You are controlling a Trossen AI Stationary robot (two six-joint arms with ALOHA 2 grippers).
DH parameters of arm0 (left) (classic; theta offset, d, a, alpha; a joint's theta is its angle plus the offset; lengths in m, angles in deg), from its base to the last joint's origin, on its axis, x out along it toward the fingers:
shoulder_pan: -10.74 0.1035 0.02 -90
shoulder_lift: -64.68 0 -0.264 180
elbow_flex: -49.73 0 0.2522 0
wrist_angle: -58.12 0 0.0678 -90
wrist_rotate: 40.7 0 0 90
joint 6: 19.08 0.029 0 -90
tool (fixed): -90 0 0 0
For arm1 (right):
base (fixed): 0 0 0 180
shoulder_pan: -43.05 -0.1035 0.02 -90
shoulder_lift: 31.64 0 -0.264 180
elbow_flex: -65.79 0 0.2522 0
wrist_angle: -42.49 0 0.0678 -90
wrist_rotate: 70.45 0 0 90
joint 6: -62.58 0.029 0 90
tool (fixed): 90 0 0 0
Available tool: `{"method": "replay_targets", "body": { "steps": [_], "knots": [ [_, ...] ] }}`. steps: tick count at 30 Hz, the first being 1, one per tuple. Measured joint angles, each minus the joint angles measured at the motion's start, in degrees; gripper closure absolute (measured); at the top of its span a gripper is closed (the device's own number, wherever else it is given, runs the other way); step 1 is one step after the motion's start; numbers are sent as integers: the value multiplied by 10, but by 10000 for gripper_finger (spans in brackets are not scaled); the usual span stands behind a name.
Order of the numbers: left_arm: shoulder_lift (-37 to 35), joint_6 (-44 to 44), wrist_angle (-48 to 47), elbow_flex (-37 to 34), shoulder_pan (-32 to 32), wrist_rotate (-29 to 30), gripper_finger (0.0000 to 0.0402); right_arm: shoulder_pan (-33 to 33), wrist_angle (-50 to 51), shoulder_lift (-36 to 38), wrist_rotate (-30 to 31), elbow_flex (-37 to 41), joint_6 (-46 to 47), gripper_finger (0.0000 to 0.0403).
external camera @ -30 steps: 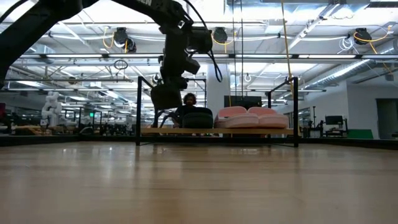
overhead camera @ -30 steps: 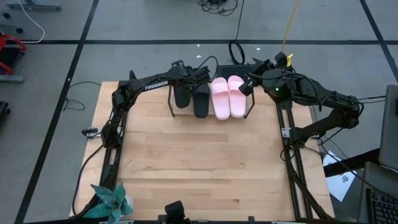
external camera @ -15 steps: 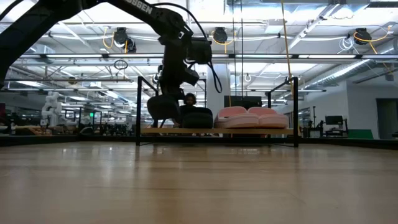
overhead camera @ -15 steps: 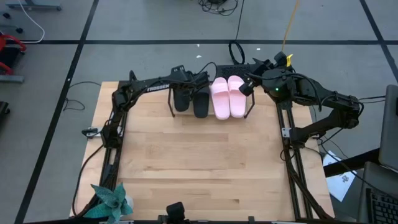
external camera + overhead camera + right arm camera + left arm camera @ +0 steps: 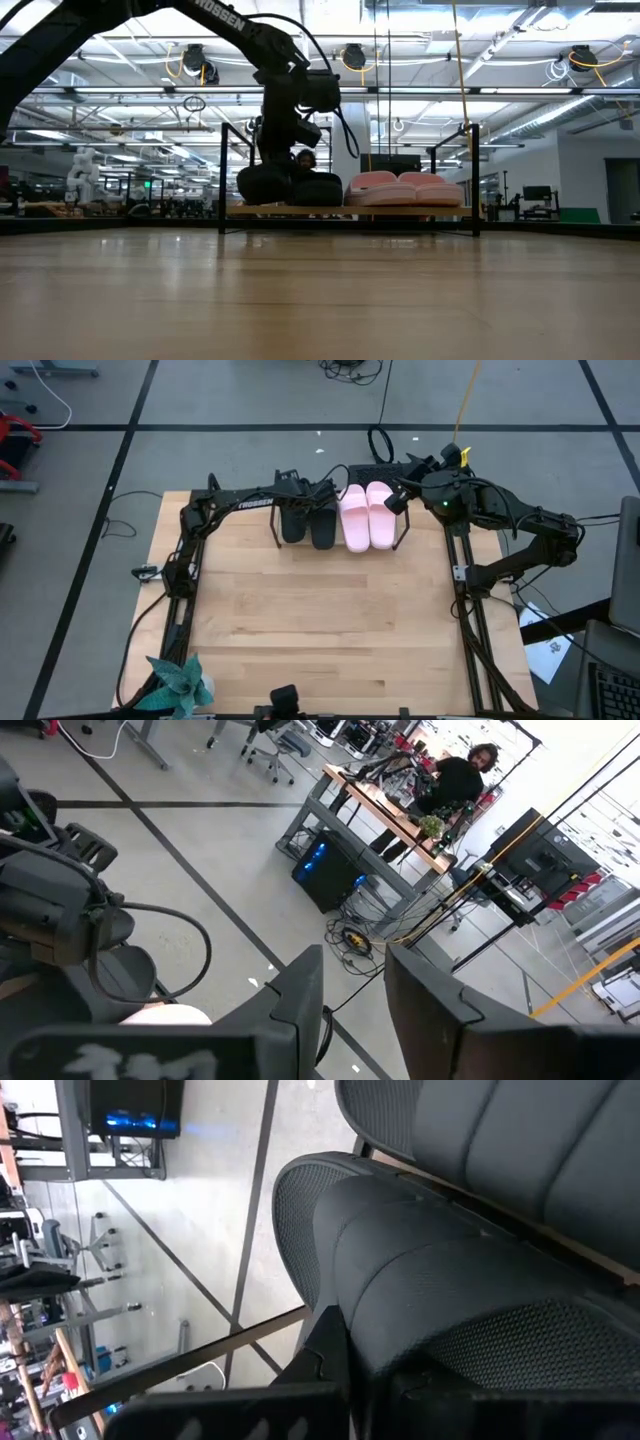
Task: Pick and place slides into the shelf
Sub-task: Put the black slide on the shelf
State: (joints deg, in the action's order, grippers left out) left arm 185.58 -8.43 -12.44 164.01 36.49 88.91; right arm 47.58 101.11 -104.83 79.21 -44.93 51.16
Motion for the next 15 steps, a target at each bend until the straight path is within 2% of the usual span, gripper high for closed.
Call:
{"method": "replay_targets", "body": {
  "steps": [15],
  "knots": [
    [0,24,33,-3,0,9,401,0,0,0,0,0,2,305]
  ]
}}
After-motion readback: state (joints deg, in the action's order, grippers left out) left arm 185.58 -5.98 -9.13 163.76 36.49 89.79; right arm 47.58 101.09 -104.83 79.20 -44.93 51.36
